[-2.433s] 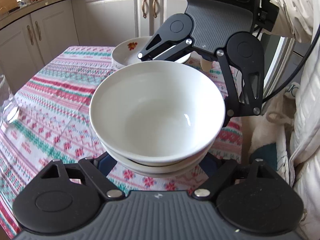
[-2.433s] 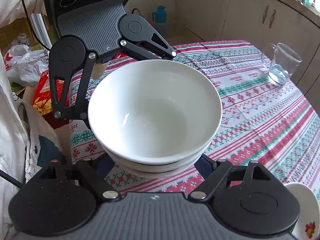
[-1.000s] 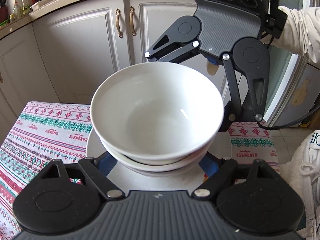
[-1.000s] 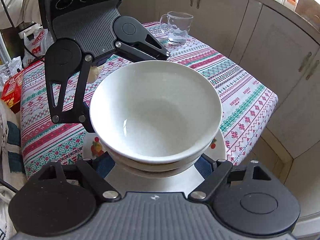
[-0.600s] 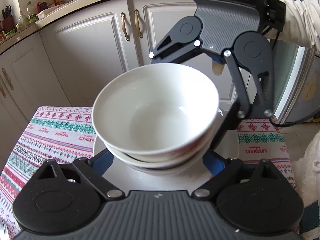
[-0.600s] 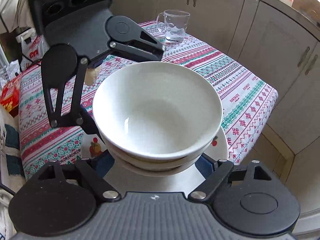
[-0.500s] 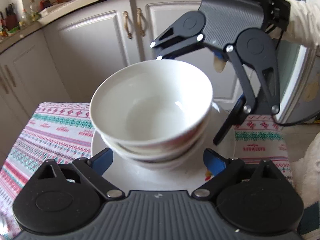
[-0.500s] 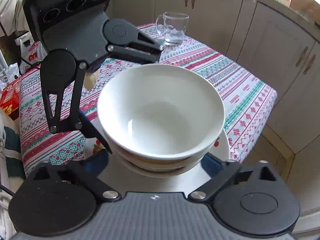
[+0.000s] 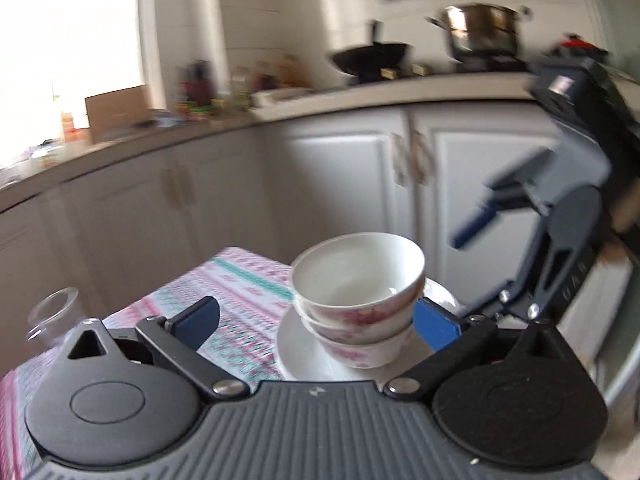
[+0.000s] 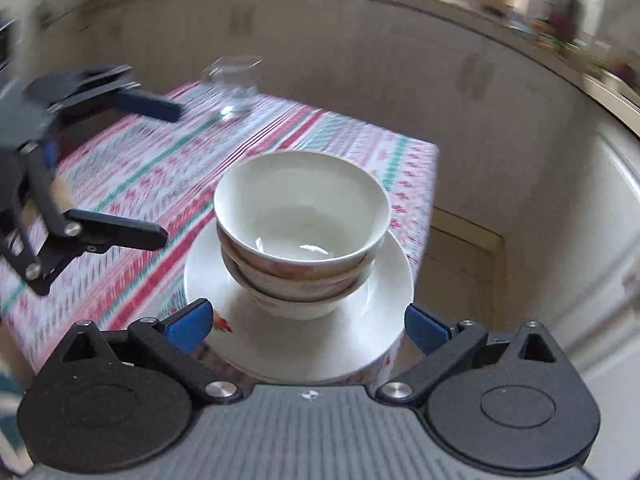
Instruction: Organize plates and bowls
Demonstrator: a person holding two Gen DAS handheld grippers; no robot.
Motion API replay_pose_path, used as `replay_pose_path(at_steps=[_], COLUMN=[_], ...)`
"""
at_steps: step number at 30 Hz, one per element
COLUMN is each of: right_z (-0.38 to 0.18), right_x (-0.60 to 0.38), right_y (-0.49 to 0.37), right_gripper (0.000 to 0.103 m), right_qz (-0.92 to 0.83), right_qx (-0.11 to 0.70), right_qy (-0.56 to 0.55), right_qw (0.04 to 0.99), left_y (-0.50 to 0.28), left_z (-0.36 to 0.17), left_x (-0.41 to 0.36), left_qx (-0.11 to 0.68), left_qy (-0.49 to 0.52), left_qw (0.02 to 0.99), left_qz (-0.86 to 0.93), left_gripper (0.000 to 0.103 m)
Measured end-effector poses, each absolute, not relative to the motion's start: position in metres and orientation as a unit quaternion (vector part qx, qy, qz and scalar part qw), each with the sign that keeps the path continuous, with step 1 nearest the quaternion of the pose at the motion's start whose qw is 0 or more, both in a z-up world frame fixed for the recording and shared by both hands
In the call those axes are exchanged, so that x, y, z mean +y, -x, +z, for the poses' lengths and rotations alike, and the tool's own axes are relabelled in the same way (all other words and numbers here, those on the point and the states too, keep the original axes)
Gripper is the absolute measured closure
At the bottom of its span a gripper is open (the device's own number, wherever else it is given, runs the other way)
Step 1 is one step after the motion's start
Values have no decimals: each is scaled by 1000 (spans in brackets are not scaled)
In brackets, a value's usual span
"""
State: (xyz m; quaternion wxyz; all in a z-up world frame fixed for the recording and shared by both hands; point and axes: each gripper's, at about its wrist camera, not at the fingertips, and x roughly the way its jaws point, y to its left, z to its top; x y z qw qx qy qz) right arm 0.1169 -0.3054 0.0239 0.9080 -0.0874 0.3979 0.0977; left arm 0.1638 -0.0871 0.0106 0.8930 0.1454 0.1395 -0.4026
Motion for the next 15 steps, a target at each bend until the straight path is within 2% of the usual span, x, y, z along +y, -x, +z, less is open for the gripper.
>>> replay_pose_path(at_steps=[9, 15], right_z=[37, 47], right_x=[-276, -257], right_y=[-62, -39], right_gripper=[0, 0], right_qz=[-28, -55], right_qx=[362, 342], right_qy=[6, -10], right_qw=[932, 938], left_y=[-129, -114], left_z=[22, 28], left_x=[-69, -54], left_qx=[244, 258], left_qy=[-73, -48], left_qw=[924, 934], left_qz=[-284, -242], left_gripper=[1, 1])
